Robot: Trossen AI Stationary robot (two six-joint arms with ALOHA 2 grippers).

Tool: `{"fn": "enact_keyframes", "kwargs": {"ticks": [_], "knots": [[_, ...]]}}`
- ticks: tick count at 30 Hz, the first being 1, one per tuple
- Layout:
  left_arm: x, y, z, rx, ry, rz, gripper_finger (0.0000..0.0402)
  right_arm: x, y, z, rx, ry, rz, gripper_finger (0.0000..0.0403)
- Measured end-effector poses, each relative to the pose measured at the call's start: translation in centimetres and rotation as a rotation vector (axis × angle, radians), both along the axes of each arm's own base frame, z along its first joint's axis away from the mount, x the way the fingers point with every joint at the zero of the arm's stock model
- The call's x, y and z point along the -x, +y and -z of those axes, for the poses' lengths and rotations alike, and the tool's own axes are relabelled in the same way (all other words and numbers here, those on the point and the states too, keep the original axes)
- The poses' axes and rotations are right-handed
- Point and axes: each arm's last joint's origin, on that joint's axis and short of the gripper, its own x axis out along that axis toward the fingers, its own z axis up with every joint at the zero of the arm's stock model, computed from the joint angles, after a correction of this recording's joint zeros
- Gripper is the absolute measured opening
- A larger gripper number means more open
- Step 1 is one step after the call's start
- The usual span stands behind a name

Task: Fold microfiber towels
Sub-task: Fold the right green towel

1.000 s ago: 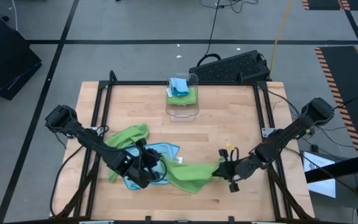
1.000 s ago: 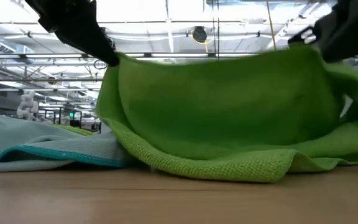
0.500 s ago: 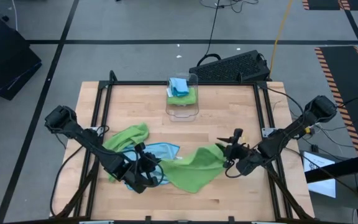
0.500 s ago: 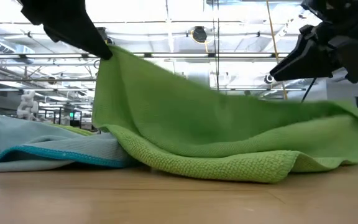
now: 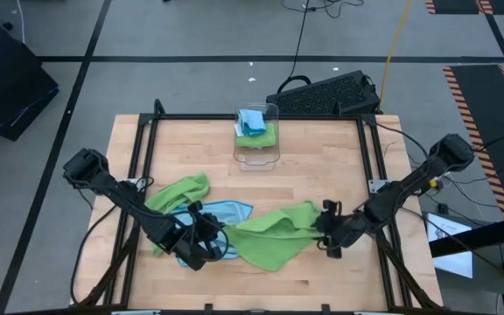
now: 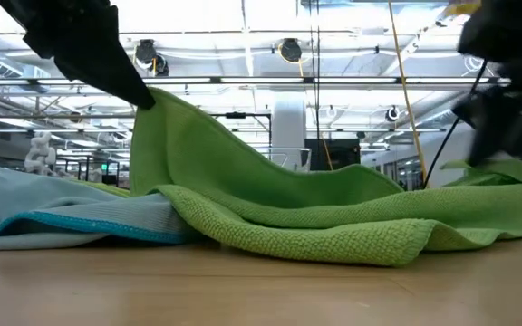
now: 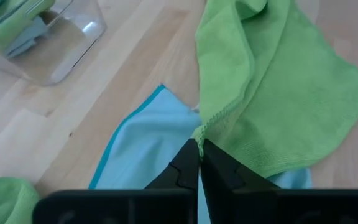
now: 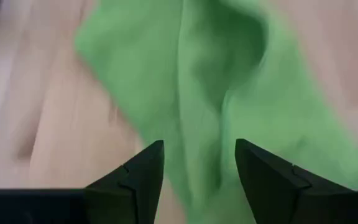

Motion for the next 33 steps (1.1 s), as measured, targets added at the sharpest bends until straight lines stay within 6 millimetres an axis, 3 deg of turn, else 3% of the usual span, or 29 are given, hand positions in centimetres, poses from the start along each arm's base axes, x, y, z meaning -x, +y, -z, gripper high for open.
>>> {"fn": "enact_keyframes", "kwargs": {"ticks": [4, 9, 18, 29, 33], "knots": [[-0.3, -0.2, -0.2, -0.01, -0.016, 0.033, 0.0006, 0.8, -0.2, 0.9, 0.013, 0.114, 0.041, 0.0172], [-0.4, -0.2, -0.2, -0.028, -0.016, 0.055, 0.0016, 2.0, -1.4, 1.6, 0.049, 0.242, 0.224, 0.0156], [-0.4, -0.2, -0.2, -0.05, 0.0, 0.082, 0.0015, 3.7, -1.9, 2.0, -0.023, 0.435, 0.414, 0.0153], [-0.6, 0.2, -0.2, -0.067, 0.013, 0.088, 0.0015, 2.5, -0.2, 1.5, 0.066, 0.232, 0.083, 0.0153], [-0.8, 0.5, -0.2, -0.064, 0.016, 0.082, 0.0012, 2.3, -0.3, 1.3, 0.211, 0.159, 0.012, 0.0153]]}}
